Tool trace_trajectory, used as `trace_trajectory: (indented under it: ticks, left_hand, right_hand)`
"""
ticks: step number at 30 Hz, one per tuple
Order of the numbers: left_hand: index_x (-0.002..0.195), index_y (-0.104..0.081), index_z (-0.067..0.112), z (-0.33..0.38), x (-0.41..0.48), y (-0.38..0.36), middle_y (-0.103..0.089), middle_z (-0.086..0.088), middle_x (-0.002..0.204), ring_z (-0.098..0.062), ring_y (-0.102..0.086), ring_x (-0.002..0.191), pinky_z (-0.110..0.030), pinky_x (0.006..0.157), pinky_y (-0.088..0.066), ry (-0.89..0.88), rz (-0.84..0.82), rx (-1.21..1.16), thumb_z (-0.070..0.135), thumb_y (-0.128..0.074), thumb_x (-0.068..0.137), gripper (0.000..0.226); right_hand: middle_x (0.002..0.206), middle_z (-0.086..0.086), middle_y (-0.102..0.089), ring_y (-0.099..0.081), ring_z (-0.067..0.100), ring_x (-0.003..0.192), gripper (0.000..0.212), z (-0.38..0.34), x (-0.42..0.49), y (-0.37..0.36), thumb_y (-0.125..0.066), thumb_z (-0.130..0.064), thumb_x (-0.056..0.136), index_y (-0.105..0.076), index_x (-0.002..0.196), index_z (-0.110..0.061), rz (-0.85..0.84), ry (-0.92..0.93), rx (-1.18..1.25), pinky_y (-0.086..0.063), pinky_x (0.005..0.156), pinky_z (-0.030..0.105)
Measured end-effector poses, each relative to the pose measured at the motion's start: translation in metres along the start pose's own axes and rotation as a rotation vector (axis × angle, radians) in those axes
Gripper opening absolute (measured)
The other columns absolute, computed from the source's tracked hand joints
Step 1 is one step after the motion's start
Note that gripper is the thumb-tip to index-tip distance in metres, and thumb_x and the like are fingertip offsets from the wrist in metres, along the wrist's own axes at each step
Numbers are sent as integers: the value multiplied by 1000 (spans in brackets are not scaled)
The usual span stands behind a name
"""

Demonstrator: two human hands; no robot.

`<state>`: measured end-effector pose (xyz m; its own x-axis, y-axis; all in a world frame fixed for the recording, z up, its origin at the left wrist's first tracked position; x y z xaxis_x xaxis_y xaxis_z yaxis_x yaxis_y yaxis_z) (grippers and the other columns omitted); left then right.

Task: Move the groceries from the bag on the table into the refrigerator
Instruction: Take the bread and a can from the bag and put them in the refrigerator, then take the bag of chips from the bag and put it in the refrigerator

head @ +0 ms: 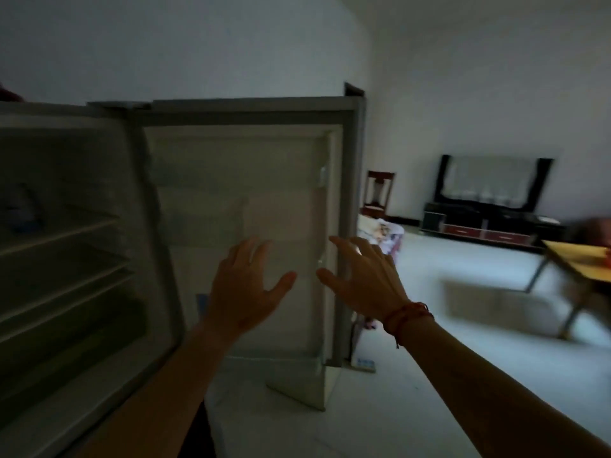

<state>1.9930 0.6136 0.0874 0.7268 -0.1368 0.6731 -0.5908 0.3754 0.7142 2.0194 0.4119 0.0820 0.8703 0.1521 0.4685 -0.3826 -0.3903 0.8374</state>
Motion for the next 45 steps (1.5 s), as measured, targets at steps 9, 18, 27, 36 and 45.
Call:
trace_trajectory:
  ticks: [9, 18, 27, 36, 45]
  left_hand:
    - [133, -53, 10, 139, 12, -55, -54, -15, 136, -33, -52, 123, -48, 102, -46, -256, -106, -343, 75, -36, 84, 83]
    - [137, -49, 14, 311, 4, -95, -48, -13, 144, -31, -45, 133, -49, 104, -38, -476, -153, -445, 74, -34, 83, 82]
    - [135, -50, 14, 455, -22, -121, -48, -12, 143, -30, -47, 130, -45, 98, -44, -637, -208, -545, 72, -35, 83, 79]
    - [131, -53, 12, 515, -26, -144, -52, -12, 138, -30, -52, 124, -44, 92, -48, -707, -186, -547, 70, -40, 82, 77]
    - [132, -53, 12, 553, 4, -205, -52, -14, 138, -31, -50, 125, -45, 94, -46, -700, -229, -531, 70, -38, 82, 79]
  right_hand:
    - [154, 8, -36, -37, 27, 138, 70, 108, -115, 92, -49, -66, 88, -32, 150, -36, 120, -364, -238, -28, 110, 42]
    - [144, 3, -46, -42, 27, 133, 79, 207, -227, 192, -32, -79, 76, -37, 144, -40, 257, -620, -313, -35, 108, 47]
    - [140, 0, -48, -45, 24, 128, 64, 278, -325, 268, -57, -61, 87, -42, 142, -34, 330, -756, -414, -33, 104, 43]
    - [138, 2, -49, -48, 24, 124, 65, 329, -351, 288, -53, -65, 85, -38, 141, -36, 326, -785, -443, -40, 102, 43]
    - [134, 6, -52, -50, 31, 120, 77, 409, -325, 286, -34, -75, 75, -43, 140, -34, 303, -800, -457, -41, 100, 47]
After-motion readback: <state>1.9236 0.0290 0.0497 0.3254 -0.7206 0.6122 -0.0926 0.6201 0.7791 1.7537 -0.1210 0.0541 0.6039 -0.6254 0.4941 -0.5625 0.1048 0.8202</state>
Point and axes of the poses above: each hand's wrist, its own x-axis towards the middle knuckle, its own y-axis out of the back of the hand, z = x × y, the point moved 7 cm from there along x, towards the middle knuckle
